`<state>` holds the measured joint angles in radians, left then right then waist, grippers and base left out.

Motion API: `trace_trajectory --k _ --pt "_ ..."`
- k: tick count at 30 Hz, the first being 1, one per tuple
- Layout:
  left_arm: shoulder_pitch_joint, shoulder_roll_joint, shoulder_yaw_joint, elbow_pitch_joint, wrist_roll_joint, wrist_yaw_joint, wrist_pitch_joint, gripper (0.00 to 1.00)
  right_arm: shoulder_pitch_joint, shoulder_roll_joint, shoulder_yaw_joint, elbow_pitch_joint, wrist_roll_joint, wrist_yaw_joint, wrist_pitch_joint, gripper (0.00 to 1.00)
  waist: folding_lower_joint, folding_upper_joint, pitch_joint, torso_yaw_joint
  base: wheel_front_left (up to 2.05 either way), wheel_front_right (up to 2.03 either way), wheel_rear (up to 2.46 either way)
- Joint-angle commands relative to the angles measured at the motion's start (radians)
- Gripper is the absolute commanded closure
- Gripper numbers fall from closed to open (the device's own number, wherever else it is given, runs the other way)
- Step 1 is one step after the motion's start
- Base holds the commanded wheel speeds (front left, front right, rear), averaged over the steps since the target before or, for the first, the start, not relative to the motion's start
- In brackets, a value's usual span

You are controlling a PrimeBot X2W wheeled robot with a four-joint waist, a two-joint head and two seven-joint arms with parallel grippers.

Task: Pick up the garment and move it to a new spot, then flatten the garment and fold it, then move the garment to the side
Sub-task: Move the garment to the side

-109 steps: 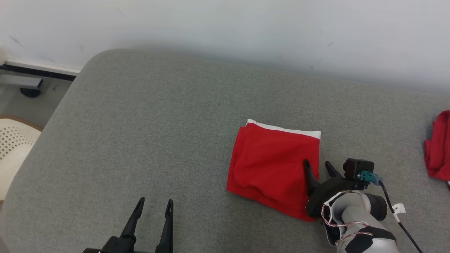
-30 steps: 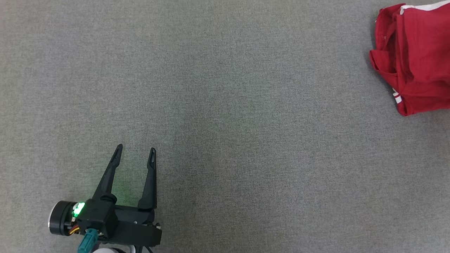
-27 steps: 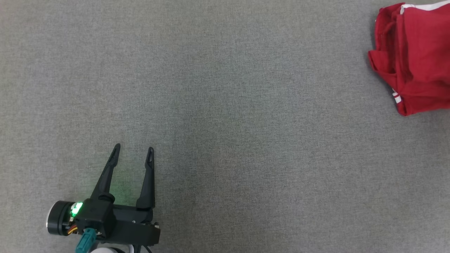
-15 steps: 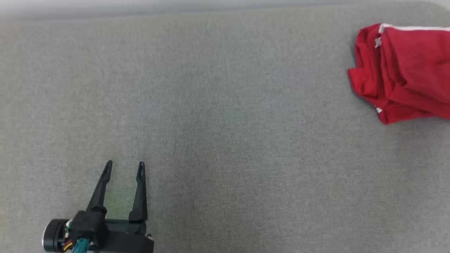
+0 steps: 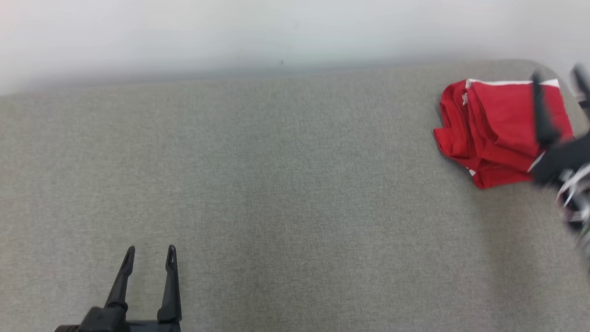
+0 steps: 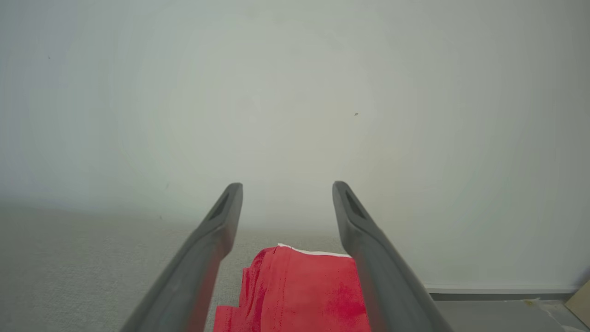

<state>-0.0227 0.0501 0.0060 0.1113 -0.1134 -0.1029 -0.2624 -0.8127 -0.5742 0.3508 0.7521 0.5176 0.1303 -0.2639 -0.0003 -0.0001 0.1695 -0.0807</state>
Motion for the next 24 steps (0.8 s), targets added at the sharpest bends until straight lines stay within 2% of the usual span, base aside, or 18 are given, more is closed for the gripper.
trace_trajectory --k 1,5,9,14,19,24 --pt "0.021 0.0 0.007 0.003 -0.002 0.0 -0.003 0.0 0.128 0.056 -0.104 -0.081 -0.074 0.0 0.0 0.0 0.0003 0.0001 -0.047 0.02 0.0 0.0 0.0" --pt "0.038 0.0 0.009 0.011 0.001 -0.001 -0.003 0.0 0.332 0.181 -0.272 -0.23 -0.188 0.0 0.0 0.0 0.0003 0.0001 -0.073 0.04 0.0 0.0 0.0" --pt "0.049 0.0 0.008 0.015 0.006 0.009 -0.003 0.0 0.483 0.284 -0.369 -0.364 -0.263 0.0 0.0 0.0 0.0003 0.0001 -0.094 0.057 0.0 0.0 0.0" --pt "0.058 0.0 -0.003 0.024 0.017 0.016 -0.003 0.0 0.604 0.356 -0.411 -0.46 -0.323 0.0 0.0 0.0 0.0003 0.0001 -0.115 0.071 0.0 0.0 0.0" --pt "0.074 0.001 0.006 0.028 0.029 0.041 -0.003 0.0 0.729 0.44 -0.447 -0.539 -0.368 0.0 0.0 0.0 0.0003 0.0001 -0.141 0.077 0.0 0.0 0.0" --pt "0.092 0.001 0.007 0.04 0.037 0.058 -0.003 0.0 0.824 0.482 -0.421 -0.578 -0.402 0.0 0.0 0.0 0.0003 0.0001 -0.158 0.081 0.0 0.0 0.0"
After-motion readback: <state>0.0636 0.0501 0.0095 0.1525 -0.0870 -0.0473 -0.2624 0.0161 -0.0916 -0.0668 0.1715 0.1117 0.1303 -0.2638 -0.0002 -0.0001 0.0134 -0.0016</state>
